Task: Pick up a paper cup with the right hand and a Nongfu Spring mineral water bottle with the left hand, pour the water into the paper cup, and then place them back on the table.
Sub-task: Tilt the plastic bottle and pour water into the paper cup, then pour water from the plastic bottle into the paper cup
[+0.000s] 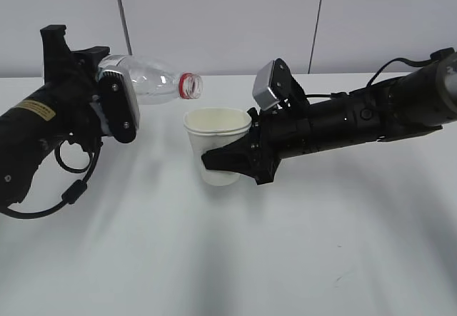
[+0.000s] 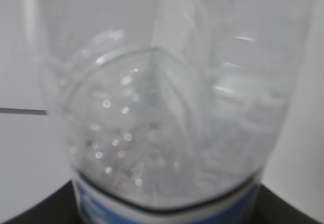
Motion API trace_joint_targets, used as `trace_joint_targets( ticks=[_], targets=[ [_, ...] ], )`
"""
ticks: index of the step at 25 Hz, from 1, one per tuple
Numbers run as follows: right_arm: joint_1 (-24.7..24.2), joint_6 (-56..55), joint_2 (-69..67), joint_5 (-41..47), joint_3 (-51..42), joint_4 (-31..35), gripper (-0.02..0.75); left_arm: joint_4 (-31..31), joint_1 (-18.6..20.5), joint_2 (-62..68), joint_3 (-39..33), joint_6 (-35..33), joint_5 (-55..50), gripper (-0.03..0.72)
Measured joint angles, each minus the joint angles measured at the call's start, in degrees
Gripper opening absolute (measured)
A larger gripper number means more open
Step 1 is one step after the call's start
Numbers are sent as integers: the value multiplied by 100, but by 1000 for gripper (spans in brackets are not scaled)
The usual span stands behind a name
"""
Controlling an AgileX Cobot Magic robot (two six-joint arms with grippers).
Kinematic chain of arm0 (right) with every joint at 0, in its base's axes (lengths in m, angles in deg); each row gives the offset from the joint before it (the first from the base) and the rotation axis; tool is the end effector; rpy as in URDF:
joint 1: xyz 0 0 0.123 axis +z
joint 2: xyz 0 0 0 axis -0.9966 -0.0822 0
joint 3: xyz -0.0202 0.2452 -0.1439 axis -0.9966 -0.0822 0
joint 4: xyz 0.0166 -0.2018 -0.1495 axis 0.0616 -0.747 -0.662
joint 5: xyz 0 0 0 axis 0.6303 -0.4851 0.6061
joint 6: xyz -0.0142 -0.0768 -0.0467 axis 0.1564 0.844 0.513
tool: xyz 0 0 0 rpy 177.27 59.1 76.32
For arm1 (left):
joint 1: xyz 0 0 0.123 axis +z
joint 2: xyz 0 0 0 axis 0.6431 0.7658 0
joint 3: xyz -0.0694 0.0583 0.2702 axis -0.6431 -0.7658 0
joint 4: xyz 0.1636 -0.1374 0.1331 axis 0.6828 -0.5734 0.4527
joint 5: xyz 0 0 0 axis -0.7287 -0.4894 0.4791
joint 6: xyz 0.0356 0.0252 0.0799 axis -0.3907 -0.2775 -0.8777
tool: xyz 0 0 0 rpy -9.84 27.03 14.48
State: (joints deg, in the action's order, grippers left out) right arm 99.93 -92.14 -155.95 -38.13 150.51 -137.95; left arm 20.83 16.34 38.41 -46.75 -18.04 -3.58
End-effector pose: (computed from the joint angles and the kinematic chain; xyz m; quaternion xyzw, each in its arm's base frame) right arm 0.3640 0.1710 0.1532 -0.4921 0.6646 0.3493 0.4405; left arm 0.3149 -0.1214 0.1851 0.5489 0.4712 0.3994 0.5631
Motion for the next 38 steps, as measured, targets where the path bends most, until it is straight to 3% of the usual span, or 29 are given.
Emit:
trace_joint_targets(
  ticks=[15,38],
  targets=[
    [0,-14,0,-13,0,-12,389,190,0,0,0,-453,196,367],
    [0,-14,0,8,0,-14,389,190,0,5,0,-464,314,367]
  ],
)
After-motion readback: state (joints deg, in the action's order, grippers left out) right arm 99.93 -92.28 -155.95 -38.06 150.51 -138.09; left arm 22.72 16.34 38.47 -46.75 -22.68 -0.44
